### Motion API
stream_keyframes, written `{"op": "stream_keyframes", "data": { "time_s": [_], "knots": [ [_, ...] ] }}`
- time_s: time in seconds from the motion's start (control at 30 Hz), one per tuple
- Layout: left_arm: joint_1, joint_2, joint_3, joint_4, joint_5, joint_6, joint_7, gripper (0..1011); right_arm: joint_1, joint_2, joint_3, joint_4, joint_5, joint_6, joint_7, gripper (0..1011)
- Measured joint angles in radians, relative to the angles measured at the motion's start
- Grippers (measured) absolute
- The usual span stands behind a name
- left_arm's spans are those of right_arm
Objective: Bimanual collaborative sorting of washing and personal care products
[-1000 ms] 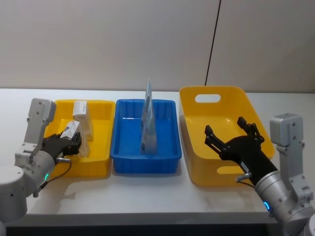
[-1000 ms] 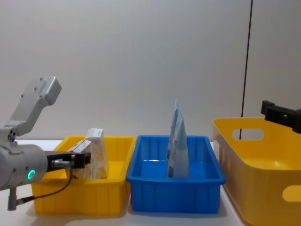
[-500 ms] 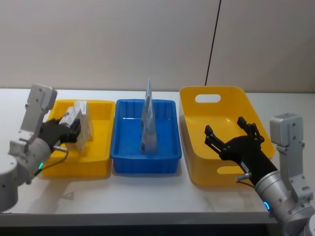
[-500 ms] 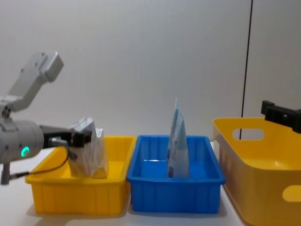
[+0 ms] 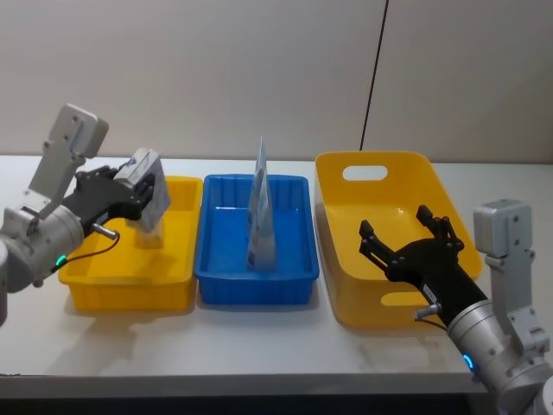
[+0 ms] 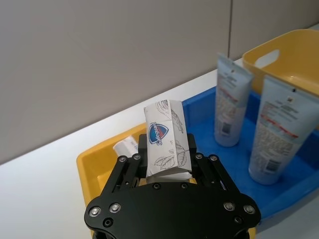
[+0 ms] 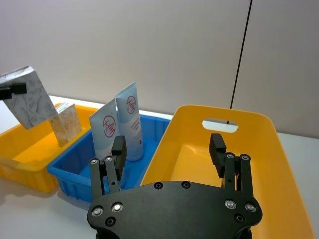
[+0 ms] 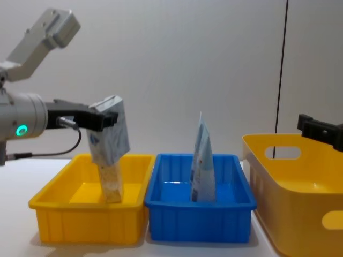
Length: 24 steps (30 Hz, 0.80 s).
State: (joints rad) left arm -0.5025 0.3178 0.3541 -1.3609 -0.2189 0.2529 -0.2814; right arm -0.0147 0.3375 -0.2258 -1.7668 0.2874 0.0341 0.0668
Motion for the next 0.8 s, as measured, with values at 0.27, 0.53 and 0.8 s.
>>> {"op": "stream_keyframes", "data": {
  "time_s": [0.27, 0.53, 0.8],
  "knots": [
    [-0.017, 0.035, 0.018, -0.037, -0.01, -0.02, -0.09, 365, 0.0, 0.0, 0.0, 0.0, 0.0, 0.0, 0.0, 1002],
    [-0.035, 0.068, 0.042, -0.06, -0.033, -0.049, -0.197, 365, 0.0, 0.0, 0.0, 0.0, 0.0, 0.0, 0.0, 1002],
    [-0.054, 0.094, 0.067, -0.068, -0.061, -0.08, -0.299, 365, 0.0, 0.0, 0.0, 0.0, 0.0, 0.0, 0.0, 1002]
  ]
}}
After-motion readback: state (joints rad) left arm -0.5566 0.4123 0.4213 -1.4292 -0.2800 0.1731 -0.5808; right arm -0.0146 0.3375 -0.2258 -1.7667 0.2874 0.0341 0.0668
